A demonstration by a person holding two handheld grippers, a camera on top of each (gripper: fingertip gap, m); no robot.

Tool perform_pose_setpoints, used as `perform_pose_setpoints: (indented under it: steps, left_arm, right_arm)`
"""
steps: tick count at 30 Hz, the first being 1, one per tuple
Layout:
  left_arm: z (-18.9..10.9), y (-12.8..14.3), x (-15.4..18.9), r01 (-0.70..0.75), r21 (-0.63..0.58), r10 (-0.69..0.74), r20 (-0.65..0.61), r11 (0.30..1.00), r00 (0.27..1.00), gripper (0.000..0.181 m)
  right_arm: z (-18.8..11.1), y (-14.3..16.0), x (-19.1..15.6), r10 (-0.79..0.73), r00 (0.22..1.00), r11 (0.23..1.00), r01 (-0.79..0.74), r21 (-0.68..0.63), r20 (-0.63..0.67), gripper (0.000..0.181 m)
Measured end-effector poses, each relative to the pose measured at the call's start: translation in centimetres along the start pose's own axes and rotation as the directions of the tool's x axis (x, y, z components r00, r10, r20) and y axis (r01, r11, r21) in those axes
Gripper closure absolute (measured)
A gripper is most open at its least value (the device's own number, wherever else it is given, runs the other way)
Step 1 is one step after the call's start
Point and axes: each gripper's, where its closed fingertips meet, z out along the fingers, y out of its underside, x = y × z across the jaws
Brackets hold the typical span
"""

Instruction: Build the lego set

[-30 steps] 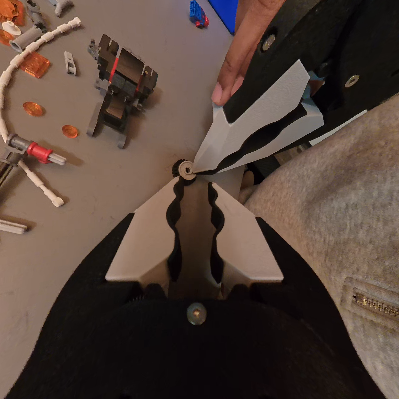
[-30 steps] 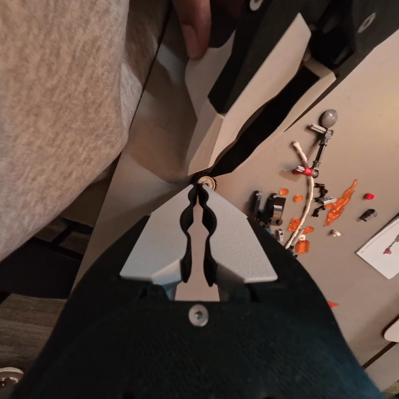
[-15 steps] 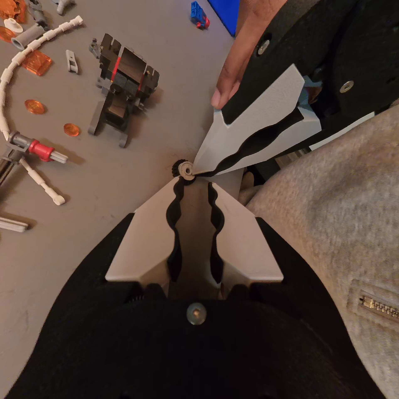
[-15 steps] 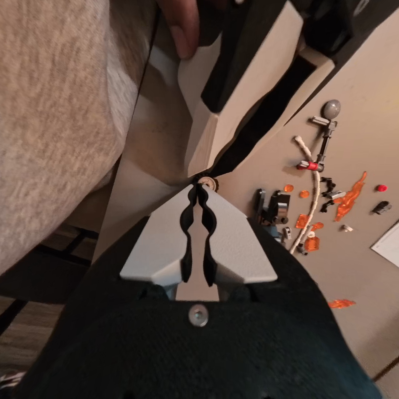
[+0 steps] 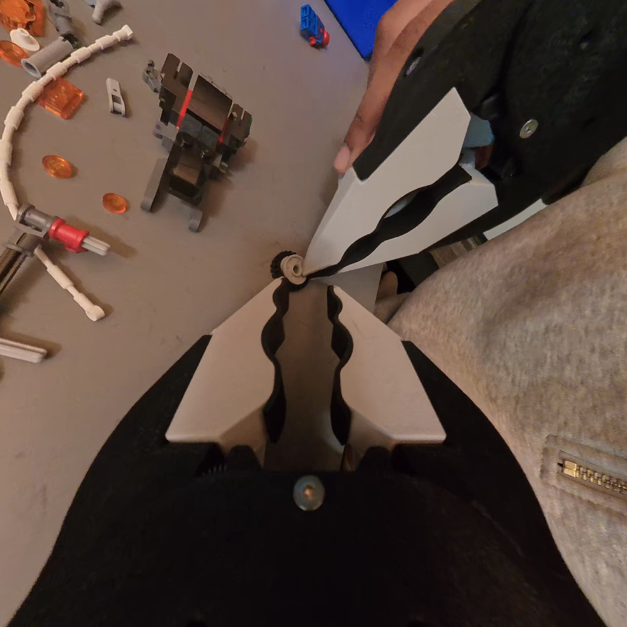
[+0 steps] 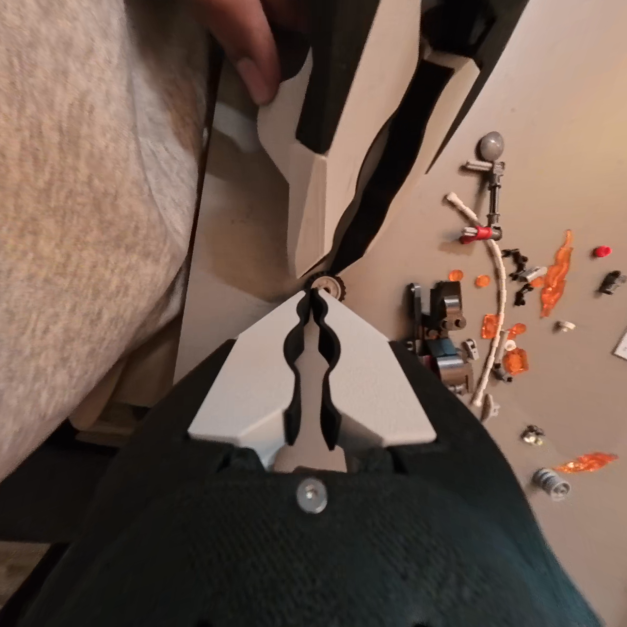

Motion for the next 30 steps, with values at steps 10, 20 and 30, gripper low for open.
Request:
perform_pose_setpoints:
  steps: [10,20,30]
  left_arm:
    - [0.1,0.3,-0.2,0.019,-0.033,-0.020,-0.014,0.999,1.000,0.172]
    - [0.1,0.4,-0.2,0.018,-0.035,-0.018,-0.014,0.999,1.000,0.173]
    - [0.2,0.4,-0.2,0.018,-0.039,-0.018,-0.013,0.999,1.000,0.175]
  right_arm:
    - [-0.6,-0.2,0.3,0.207,0.976,0.964,-0.192,0.183,-0.067,0.169]
    - [-0.8,0.3,2.3,0.373,0.926,0.916,-0.355,0.186,-0.067,0.181]
    - [-0.2,0.2,1.9,0.264,0.958,0.964,-0.259,0.057,-0.115,0.181]
